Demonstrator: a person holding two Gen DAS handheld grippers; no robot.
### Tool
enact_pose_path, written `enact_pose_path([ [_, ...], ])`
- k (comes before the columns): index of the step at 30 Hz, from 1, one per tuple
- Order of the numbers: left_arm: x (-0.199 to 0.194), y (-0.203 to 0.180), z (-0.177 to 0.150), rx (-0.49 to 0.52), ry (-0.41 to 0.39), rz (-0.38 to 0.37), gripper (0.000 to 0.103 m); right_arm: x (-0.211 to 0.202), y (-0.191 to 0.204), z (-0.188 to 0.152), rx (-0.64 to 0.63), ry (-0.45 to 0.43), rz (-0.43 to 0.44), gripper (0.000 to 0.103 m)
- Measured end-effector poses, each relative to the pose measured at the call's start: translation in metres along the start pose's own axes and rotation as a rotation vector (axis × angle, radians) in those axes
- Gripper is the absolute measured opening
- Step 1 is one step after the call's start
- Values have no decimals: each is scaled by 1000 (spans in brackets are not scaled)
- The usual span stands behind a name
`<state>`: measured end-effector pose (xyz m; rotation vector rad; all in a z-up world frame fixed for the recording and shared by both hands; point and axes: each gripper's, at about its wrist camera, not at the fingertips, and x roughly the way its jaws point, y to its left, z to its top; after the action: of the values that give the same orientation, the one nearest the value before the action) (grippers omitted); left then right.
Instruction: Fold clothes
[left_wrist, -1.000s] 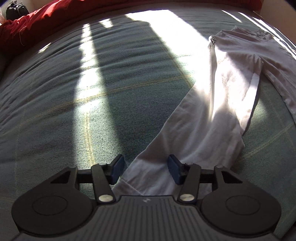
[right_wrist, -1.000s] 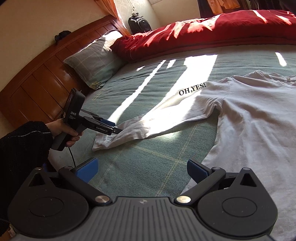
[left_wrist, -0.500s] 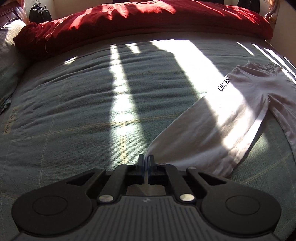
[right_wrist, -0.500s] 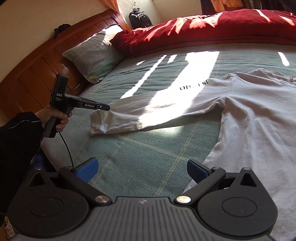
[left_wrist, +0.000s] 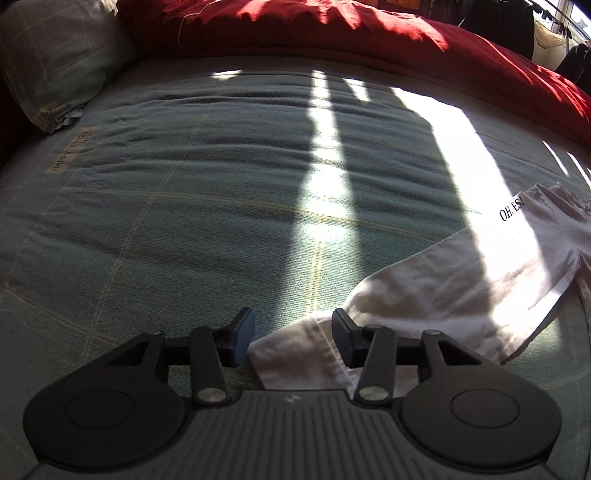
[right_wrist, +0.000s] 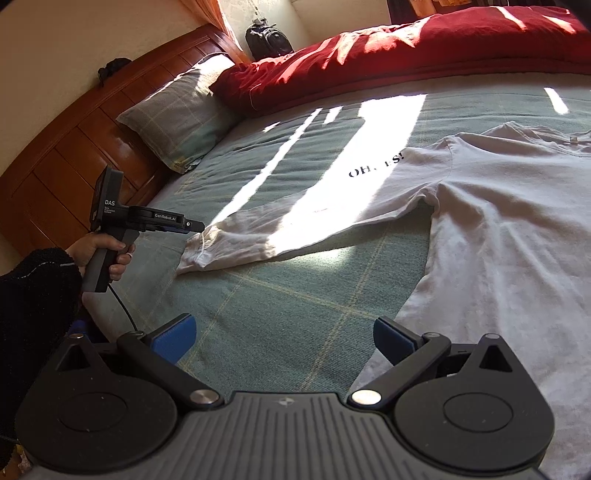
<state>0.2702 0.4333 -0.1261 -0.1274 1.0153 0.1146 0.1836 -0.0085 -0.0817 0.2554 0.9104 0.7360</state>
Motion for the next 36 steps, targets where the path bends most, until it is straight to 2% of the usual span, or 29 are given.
enact_pose_path([
  [3,5,5,-9,-63,21,-19,63,-2,-3,-1,5,-5,3,103],
  [5,10,5,-16,-91,38,-30,64,-2,-5,-2,16,-6,6,103],
  [8,17,-8,-24,-88,31,0,63,-2,-7,-3,25,-7,7,103],
  [9,18,-12,-25,-86,24,12,59,-2,-7,-3,22,-6,5,103],
  [11,15,-18,-23,-89,13,-6,11,-3,-6,-4,16,-7,0,103],
  [12,14,-21,-20,-81,11,-3,5,-4,-6,-4,12,-8,-2,103],
  [14,11,-28,-14,-48,1,39,5,-6,-8,-3,13,-12,-3,103],
  [16,7,-27,-6,-60,-10,59,5,-7,-9,-2,15,-17,-5,103],
  [18,5,-22,1,-87,-20,70,7,-9,-12,-3,11,-21,-13,103],
  [21,6,-16,7,-123,2,80,18,-11,-18,-4,4,-31,-36,103],
  [25,-5,-17,8,-133,-22,128,40,-13,-30,-4,-5,-52,-82,103],
  [29,-16,-26,12,-121,-28,166,43,2,-51,1,-62,-107,-214,103],
  [31,-20,-34,14,-91,-27,201,45,26,-63,9,-54,-93,-236,103],
  [32,-22,-37,15,-79,-22,220,49,38,-69,13,-50,-84,-246,103],
  [35,-24,-35,16,-99,-5,286,50,76,-79,12,2,-14,-224,103],
  [36,-25,-35,15,-110,-2,286,50,79,-73,8,2,-37,-225,103],
])
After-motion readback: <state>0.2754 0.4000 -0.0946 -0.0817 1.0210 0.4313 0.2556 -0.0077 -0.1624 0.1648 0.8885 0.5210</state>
